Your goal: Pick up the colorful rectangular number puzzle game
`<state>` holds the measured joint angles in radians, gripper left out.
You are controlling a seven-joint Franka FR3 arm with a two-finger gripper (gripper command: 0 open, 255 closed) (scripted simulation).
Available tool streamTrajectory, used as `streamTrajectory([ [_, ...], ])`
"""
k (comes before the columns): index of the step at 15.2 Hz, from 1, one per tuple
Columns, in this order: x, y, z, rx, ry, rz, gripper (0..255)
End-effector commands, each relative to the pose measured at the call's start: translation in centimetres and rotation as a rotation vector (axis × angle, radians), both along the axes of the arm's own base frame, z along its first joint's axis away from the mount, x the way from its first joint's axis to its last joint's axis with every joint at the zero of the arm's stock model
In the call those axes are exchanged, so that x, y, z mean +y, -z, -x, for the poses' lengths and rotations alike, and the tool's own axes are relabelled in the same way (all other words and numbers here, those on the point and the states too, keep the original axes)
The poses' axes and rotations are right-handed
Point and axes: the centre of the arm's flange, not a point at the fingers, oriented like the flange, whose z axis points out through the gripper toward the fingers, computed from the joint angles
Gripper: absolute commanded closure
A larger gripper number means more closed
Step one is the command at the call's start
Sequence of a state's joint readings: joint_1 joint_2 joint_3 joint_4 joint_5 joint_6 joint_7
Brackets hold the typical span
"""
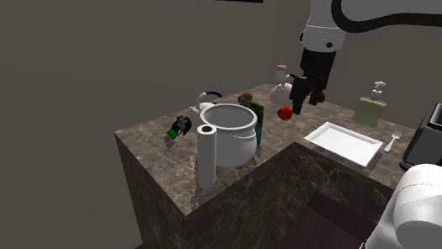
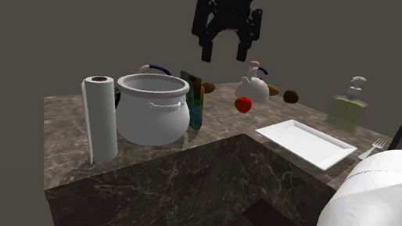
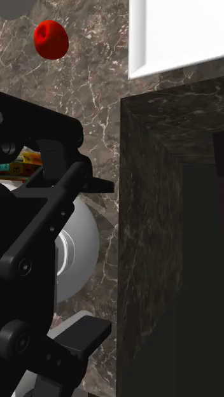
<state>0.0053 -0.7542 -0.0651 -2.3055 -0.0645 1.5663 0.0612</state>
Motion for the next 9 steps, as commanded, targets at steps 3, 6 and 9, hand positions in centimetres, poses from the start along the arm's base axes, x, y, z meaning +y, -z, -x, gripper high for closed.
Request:
streamTrajectory([
  [3, -1.5, 0.9, -2.0, 0.006, -0.031, 0.006, 0],
  [6, -3.6, 2.2, -5.1, 0.015, -0.079, 0.016, 0],
  [9, -5.6, 3.6, -8.2, 0.024, -0.126, 0.025, 0],
])
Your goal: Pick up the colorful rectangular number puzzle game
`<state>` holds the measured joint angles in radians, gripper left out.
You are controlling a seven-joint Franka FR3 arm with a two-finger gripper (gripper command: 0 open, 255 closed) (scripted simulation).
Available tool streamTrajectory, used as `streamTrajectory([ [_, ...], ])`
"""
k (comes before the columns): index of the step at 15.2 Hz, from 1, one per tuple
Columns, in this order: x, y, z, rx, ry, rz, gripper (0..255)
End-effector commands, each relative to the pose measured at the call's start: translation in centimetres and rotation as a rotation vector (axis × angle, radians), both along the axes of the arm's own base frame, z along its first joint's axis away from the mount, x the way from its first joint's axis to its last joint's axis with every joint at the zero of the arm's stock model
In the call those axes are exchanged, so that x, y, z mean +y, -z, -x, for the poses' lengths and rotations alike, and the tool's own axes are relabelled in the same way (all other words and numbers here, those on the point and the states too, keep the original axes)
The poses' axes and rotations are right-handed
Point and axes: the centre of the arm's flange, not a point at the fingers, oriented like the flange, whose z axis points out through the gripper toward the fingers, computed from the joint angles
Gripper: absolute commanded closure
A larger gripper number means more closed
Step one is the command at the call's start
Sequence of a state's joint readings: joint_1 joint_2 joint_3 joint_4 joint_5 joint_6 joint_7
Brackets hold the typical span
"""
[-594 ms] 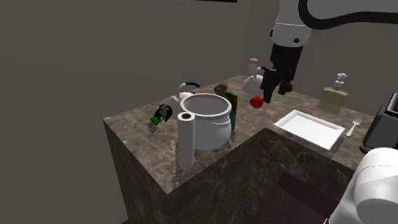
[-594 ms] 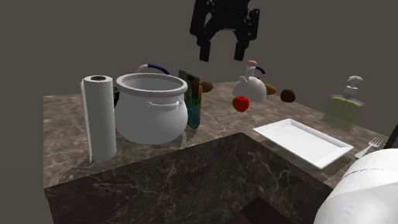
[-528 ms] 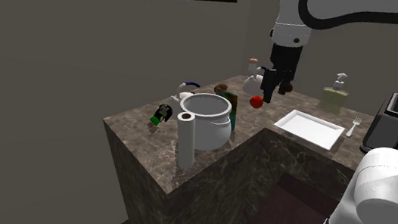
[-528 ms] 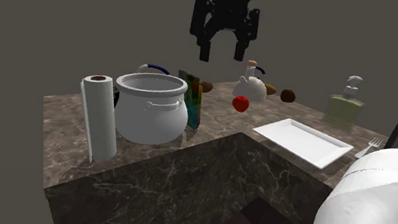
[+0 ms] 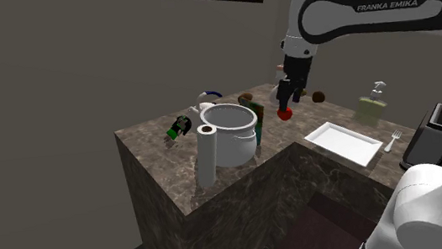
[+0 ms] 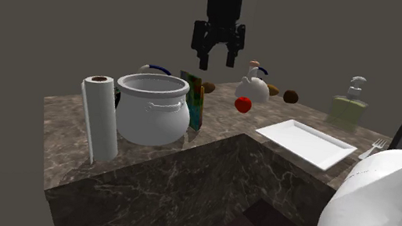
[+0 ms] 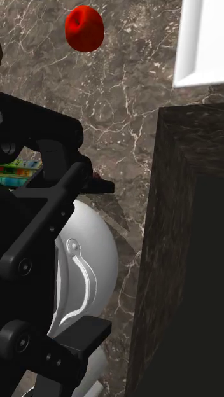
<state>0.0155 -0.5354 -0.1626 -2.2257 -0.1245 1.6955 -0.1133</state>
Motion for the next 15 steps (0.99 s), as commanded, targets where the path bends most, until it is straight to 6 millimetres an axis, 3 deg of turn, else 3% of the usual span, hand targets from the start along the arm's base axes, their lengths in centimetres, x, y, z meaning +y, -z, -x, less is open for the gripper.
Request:
streamTrajectory([
  [1, -1.5, 1.0, -2.4, 0.005, -0.034, 0.008, 0],
  [11, -7.0, 5.6, -13.5, 0.035, -0.191, 0.039, 0],
  [15, -7.1, 7.3, -13.8, 0.035, -0.195, 0.040, 0],
])
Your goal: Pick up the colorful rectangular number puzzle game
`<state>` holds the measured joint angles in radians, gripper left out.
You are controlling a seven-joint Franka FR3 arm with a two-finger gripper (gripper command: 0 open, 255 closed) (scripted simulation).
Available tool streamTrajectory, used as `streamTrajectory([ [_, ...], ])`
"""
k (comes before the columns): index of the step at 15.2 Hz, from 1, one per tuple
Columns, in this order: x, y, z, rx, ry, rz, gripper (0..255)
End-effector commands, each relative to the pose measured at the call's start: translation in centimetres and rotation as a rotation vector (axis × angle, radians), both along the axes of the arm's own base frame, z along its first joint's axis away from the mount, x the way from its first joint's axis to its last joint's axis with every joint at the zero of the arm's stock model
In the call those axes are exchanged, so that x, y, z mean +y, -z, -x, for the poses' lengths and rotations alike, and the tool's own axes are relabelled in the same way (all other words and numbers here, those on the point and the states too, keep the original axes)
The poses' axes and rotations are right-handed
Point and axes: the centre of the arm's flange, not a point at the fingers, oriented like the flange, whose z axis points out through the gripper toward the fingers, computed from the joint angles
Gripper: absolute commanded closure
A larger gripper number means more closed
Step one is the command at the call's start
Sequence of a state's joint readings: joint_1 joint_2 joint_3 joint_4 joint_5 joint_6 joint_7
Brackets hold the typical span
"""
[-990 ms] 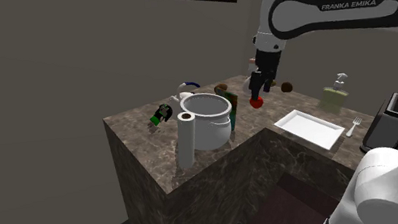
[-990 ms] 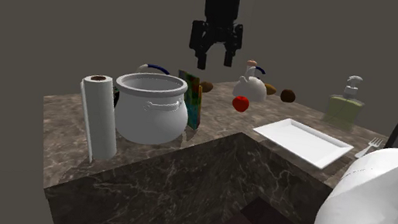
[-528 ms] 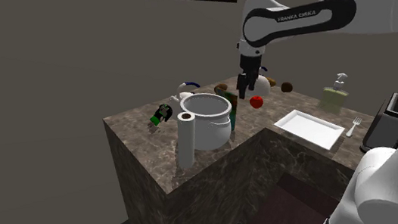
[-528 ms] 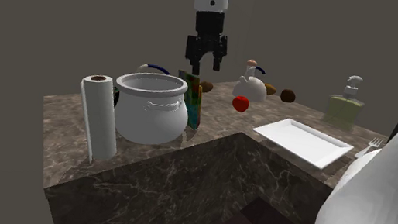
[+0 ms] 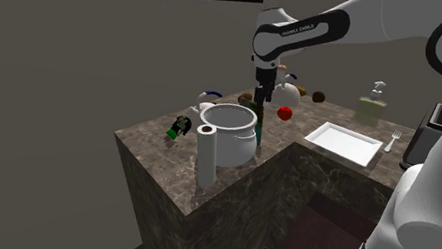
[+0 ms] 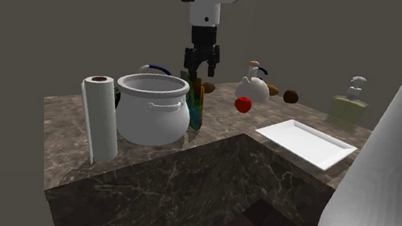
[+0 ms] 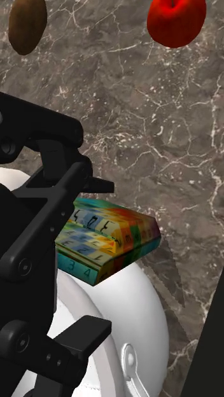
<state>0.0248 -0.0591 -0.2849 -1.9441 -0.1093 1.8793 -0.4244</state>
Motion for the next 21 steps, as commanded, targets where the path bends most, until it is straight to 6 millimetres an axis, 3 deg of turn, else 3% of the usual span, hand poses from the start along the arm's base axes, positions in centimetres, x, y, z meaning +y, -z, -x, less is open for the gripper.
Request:
streamTrajectory([
  [1, -0.1, 1.0, -0.1, 0.000, -0.002, 0.000, 0],
  [4, -0.1, 2.9, -0.1, 0.000, -0.002, 0.000, 0],
  [6, -0.1, 2.9, -0.1, 0.000, -0.002, 0.000, 0],
  [7, 0.1, 2.9, -0.1, 0.000, -0.002, 0.000, 255],
  [16, -0.1, 2.9, -0.1, 0.000, -0.002, 0.000, 255],
  [21, -0.1, 0.2, -0.1, 0.000, -0.002, 0.000, 255],
])
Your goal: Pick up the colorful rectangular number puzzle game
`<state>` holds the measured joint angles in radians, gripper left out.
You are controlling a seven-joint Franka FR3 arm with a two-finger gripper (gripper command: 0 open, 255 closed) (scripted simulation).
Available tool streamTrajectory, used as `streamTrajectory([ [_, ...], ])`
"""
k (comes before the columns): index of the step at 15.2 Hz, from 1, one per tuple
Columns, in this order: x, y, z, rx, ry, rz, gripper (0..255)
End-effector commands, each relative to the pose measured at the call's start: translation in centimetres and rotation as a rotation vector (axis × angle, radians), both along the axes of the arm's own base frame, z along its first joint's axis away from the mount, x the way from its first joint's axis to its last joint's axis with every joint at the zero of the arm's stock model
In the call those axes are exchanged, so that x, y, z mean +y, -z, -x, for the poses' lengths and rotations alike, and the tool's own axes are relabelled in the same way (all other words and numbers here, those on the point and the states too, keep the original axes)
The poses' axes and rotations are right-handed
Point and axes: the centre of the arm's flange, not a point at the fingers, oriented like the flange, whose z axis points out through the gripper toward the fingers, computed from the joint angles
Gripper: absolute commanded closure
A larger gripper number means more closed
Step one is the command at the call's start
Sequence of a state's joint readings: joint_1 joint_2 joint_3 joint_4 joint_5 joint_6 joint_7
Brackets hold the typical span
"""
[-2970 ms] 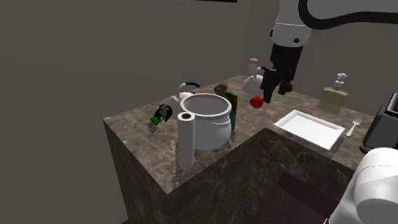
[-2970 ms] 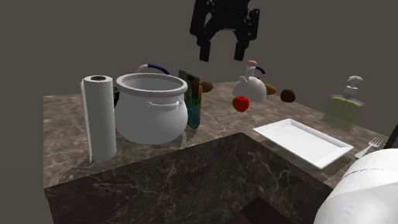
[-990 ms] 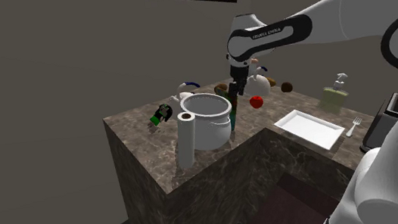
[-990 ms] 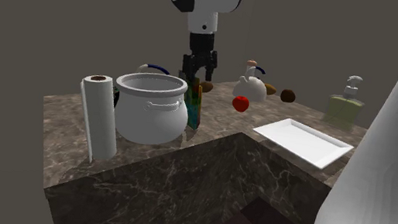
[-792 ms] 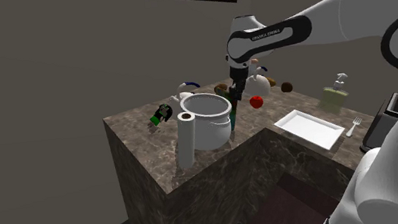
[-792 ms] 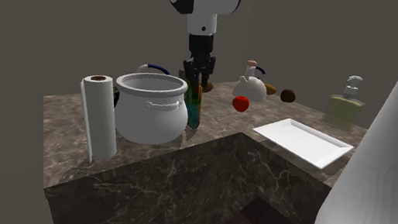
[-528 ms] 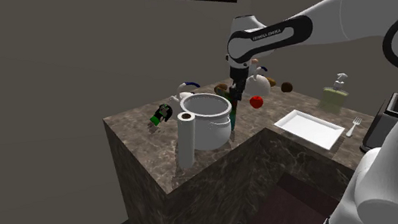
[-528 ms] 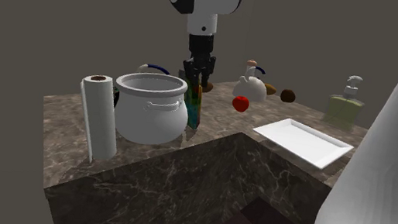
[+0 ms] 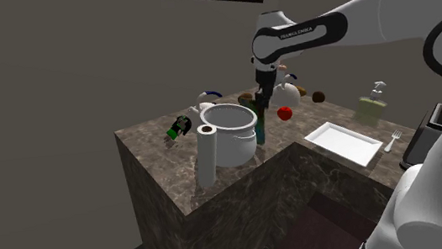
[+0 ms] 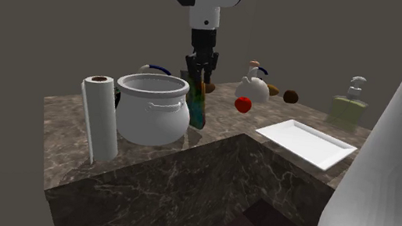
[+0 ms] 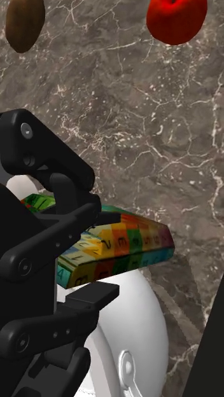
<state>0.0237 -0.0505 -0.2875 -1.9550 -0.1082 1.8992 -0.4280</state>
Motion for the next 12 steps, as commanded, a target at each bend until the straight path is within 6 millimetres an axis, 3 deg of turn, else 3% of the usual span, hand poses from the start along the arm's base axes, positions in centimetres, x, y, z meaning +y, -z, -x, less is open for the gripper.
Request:
streamTrajectory([
  [1, 0.1, -1.1, 0.1, 0.000, 0.000, 0.000, 255],
  [10, 0.1, -5.8, 0.1, 0.000, 0.000, 0.000, 255],
  [12, 0.1, -5.9, 0.1, 0.000, 0.000, 0.000, 255],
])
